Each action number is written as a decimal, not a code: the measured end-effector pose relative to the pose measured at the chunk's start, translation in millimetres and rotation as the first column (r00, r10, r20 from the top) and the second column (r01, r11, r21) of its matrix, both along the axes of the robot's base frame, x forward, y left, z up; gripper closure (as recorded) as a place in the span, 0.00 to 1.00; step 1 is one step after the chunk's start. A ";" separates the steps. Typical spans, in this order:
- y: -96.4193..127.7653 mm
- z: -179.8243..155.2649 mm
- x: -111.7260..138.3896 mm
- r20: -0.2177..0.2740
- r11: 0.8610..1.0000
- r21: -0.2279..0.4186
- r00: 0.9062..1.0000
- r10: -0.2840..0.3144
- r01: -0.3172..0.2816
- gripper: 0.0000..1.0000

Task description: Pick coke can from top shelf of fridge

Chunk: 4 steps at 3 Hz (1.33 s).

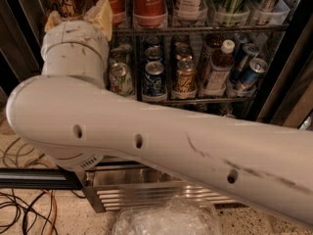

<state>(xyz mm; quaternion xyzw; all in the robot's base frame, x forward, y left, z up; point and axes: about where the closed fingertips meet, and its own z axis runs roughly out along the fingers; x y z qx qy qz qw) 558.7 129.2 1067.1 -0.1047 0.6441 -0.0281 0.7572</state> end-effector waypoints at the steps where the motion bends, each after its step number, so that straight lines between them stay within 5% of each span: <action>1: -7.3 -0.1 12.2 0.010 0.999 -0.004 0.999 -0.037 0.037 0.33; 2: -25.7 6.4 27.2 0.041 0.995 -0.036 0.995 -0.096 0.097 0.35; 4: -24.9 3.1 35.1 0.033 0.996 -0.020 0.996 -0.084 0.085 0.34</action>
Offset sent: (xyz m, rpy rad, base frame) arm 0.0337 -0.0264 -0.0036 -0.0480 -0.0231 -0.1055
